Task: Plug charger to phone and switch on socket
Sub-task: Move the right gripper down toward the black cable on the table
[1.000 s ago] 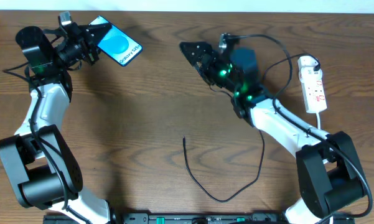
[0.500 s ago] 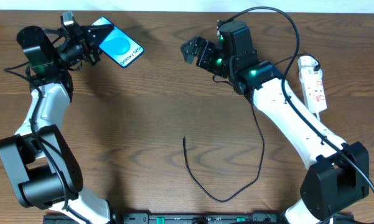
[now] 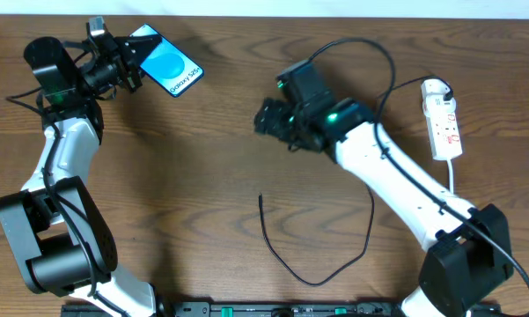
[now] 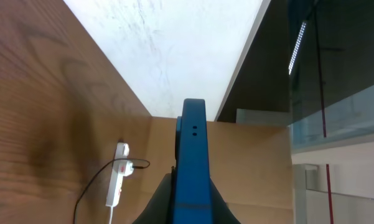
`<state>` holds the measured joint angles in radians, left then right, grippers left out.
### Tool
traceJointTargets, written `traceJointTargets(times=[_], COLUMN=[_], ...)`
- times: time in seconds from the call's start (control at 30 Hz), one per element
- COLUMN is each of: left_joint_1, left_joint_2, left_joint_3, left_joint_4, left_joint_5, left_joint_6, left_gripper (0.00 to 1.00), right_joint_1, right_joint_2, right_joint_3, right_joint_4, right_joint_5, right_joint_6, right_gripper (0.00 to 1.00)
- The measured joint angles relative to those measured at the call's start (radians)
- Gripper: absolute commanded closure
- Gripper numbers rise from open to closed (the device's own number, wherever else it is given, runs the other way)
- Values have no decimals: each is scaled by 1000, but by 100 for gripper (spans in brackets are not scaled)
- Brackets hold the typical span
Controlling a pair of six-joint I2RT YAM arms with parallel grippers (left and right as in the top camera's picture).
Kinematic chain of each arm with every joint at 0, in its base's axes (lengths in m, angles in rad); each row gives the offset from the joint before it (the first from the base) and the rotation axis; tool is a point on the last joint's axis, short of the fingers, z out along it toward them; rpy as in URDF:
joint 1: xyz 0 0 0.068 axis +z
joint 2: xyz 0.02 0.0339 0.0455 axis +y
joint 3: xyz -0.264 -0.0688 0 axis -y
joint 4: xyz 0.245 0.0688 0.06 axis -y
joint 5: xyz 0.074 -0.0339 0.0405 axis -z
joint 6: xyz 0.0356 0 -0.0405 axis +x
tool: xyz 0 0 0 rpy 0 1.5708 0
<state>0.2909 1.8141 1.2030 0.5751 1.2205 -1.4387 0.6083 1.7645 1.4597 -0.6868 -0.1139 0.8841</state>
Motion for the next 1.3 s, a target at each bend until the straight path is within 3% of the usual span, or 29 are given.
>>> traceJointTargets(times=[0.23, 0.6, 1.3], left_joint_1=[0, 0, -7], left_joint_2=[0, 0, 0], left_joint_3=[0, 0, 0], left_joint_4=[0, 0, 0], left_joint_5=[5, 5, 6], left_joint_6=[0, 0, 0], left_gripper=[93, 93, 93], right_joint_1=[124, 135, 134], right_joint_2=[0, 1, 66], right_joint_3=[0, 0, 0], right_joint_4=[-92, -125, -283], right_joint_5=[121, 190, 56], right_joint_6=[7, -26, -90], right_gripper=[22, 21, 23])
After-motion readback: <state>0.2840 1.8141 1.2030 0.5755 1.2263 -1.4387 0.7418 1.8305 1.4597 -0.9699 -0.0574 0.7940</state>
